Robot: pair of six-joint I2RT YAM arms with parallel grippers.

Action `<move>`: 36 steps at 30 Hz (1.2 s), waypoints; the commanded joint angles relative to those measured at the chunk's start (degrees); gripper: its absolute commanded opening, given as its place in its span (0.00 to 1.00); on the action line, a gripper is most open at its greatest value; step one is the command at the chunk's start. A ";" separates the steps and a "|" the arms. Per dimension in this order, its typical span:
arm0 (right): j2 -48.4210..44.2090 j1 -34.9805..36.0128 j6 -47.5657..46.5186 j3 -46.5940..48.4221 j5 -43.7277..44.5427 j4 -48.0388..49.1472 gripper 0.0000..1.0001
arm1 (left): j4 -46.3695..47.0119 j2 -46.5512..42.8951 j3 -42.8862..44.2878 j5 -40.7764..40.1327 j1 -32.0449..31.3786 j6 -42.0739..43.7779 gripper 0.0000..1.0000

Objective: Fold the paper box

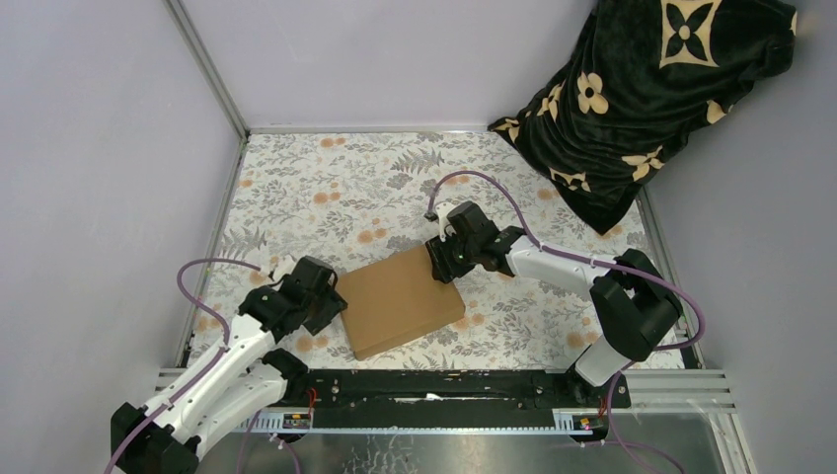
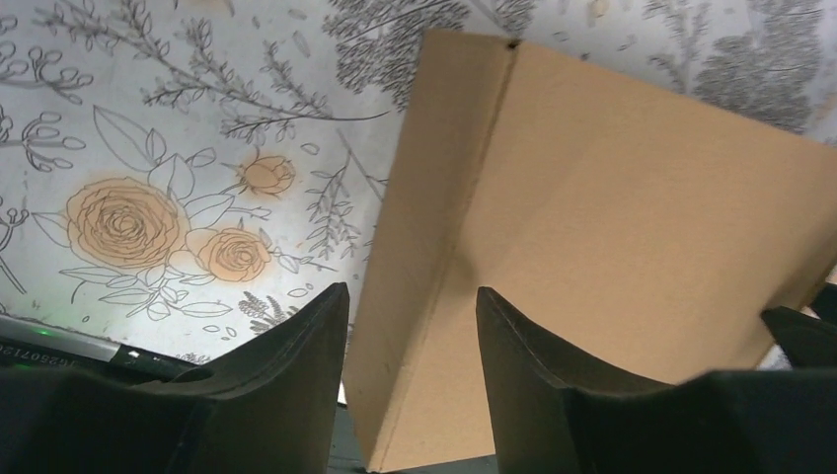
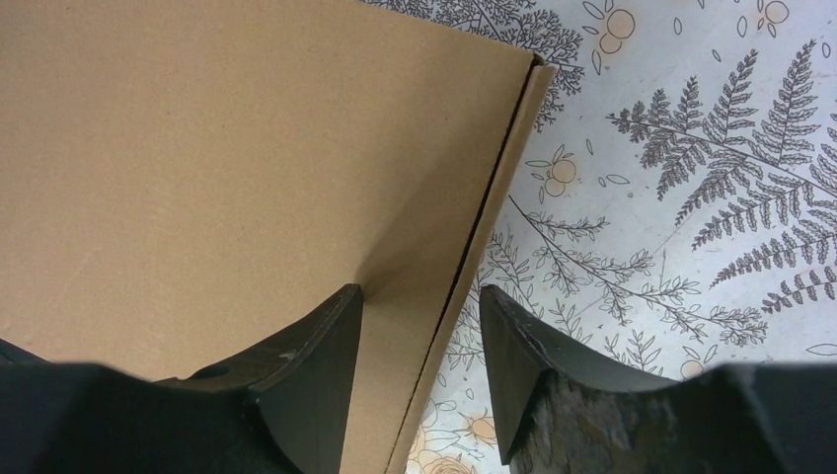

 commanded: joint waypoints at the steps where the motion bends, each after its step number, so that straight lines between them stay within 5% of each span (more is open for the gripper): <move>1: 1.25 0.49 0.34 -2.81 4.07 -4.18 0.54 | 3.61 0.36 -3.90 2.20 -0.43 -3.56 0.58; 7: -1.05 0.32 4.87 -5.08 6.68 -3.16 0.52 | 19.48 7.56 -7.90 2.09 -0.69 -3.32 0.56; 23: -0.80 -11.27 7.65 -3.61 7.61 2.39 0.52 | 42.65 44.48 11.23 2.51 -0.80 8.06 0.55; 36: -3.42 -16.68 1.65 1.41 7.72 0.09 0.57 | 41.48 45.42 16.37 5.05 -2.96 12.55 0.56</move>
